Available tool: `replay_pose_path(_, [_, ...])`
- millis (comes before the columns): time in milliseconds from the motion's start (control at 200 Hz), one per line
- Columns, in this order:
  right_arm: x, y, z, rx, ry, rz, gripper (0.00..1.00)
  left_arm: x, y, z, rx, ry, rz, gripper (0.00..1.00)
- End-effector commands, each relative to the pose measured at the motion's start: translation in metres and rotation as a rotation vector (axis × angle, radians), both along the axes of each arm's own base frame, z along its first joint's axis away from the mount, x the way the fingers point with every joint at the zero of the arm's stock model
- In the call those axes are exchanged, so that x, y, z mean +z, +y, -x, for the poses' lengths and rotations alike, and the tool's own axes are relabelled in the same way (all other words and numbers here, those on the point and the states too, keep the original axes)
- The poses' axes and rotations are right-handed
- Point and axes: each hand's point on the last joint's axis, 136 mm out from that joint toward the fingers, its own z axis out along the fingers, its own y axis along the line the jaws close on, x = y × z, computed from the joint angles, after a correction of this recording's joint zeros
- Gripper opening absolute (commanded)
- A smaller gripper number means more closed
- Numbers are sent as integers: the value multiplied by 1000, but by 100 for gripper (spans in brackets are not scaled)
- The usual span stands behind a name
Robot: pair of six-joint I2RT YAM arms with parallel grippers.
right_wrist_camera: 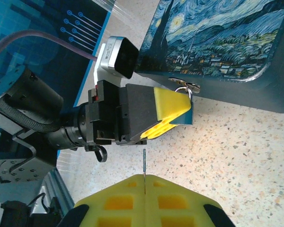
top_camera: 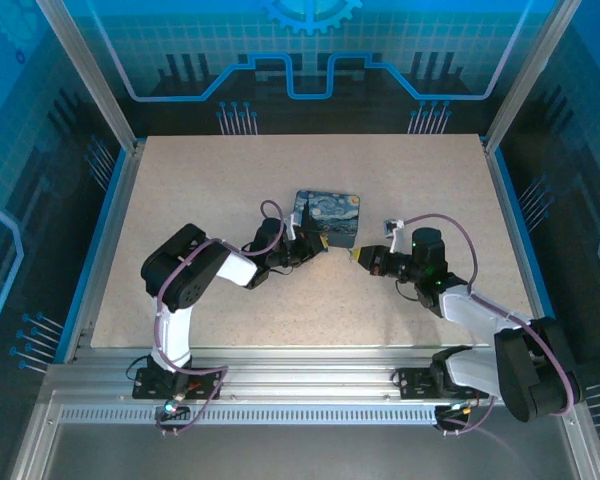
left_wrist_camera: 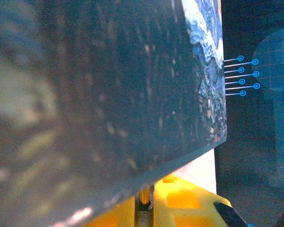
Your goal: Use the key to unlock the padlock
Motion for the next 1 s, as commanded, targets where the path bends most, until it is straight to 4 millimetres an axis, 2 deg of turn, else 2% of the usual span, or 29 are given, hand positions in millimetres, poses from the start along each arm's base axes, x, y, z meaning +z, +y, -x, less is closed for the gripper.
replay_pose_path(0, [6,2,-3,0,-28,-51,0,35,-7,-8,19,-61,80,0])
replay_pose_path(485, [-21,20,-18,-33,52,-91,0,52,-9,-12,36,-78,176,0])
replay_pose_path(996, [-38,41,-31,-95,140,-177,0,47,-6,-12,54,-84,205,0])
